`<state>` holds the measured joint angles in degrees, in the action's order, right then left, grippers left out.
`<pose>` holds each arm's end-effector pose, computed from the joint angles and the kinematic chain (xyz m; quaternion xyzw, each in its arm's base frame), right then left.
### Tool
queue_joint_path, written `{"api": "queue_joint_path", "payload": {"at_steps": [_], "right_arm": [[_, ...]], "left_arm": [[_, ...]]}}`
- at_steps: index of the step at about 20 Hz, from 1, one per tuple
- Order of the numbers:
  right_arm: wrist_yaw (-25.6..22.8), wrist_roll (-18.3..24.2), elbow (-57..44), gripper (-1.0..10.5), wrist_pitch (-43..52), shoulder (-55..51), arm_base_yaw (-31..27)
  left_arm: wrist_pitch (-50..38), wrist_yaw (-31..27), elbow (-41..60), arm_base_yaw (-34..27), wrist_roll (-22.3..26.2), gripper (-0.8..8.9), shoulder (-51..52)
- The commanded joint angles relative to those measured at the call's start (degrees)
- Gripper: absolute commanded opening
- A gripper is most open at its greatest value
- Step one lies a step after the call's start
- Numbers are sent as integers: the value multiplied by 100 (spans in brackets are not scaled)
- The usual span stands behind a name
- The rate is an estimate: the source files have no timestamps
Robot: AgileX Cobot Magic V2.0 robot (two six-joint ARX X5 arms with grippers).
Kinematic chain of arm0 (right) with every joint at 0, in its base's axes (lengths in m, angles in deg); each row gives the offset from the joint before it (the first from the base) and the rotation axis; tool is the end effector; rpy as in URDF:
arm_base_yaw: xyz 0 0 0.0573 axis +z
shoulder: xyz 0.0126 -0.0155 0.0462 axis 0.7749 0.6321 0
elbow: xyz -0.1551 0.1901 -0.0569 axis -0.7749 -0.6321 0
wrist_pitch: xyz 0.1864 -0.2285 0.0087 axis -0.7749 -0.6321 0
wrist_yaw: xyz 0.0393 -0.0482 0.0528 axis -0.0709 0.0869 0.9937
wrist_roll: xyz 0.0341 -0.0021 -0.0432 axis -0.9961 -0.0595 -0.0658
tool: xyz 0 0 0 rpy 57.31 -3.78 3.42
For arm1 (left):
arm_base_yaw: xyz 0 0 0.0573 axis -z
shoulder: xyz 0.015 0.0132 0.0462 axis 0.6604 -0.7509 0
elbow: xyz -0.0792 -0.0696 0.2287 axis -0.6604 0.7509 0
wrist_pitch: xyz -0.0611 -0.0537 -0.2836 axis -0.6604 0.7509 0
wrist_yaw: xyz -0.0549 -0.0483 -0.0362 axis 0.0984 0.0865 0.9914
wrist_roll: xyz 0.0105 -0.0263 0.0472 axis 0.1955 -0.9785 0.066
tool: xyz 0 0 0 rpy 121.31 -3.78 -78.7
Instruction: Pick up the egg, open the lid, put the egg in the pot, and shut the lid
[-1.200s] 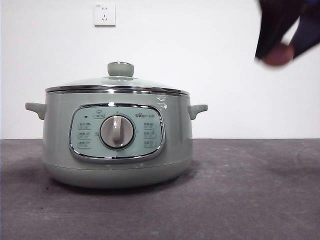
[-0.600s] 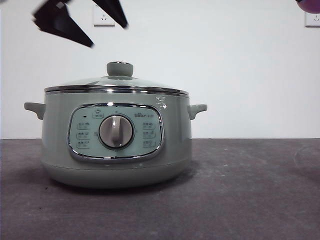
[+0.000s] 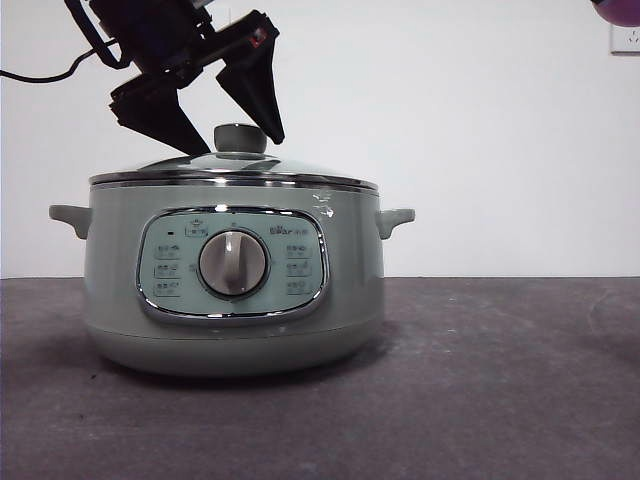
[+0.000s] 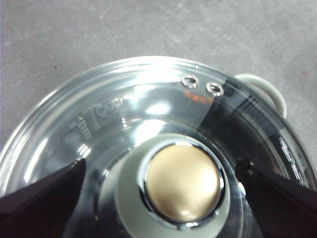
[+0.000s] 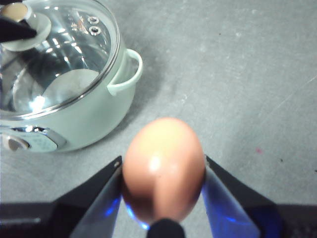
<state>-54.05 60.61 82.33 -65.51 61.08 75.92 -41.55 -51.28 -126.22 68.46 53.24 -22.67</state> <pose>0.1822 0.0854 0.3452 -0.0550 0.3197 0.2004 0.9244 0.3345 -0.1764 0.2761 0.0669 0.3544 -0.2883 0.8870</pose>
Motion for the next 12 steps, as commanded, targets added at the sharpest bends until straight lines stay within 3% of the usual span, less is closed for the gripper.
{"api": "queue_joint_path", "payload": {"at_steps": [1, 7, 10, 12], "right_arm": [[4, 31, 7, -12, 101, -4, 7], [4, 35, 7, -12, 98, -4, 7], [4, 35, 7, -12, 98, -2, 7], [4, 33, 7, -12, 96, -4, 7]], "left_arm": [[111, -11, 2, 61, 63, 463, -63], [111, -74, 2, 114, 39, 114, -66], [131, -74, 2, 114, 39, -1, -63], [162, -74, 2, 114, 39, -9, -59]]}}
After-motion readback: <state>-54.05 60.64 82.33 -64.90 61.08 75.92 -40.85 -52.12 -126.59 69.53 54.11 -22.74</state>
